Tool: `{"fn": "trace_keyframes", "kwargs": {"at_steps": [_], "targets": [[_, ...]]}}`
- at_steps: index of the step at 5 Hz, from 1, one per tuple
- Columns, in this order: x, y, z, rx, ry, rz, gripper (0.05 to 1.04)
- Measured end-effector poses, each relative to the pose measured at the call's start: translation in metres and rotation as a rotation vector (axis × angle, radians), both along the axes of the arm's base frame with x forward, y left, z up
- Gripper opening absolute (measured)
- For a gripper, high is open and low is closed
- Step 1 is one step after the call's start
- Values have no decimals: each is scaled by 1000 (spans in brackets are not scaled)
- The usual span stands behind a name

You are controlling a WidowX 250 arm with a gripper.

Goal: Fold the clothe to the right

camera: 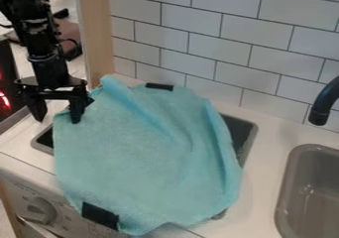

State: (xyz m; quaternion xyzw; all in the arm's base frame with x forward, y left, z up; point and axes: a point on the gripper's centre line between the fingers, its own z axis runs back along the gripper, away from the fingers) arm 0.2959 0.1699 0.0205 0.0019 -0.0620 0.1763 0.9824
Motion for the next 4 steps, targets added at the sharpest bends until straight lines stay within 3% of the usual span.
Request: {"fn": "trace_keyframes", "kwargs": {"at_steps": [2,4], "targets": [[-1,-5,1,19,-21,-16,457],[-5,-3,2,18,-5,-5,108]]}}
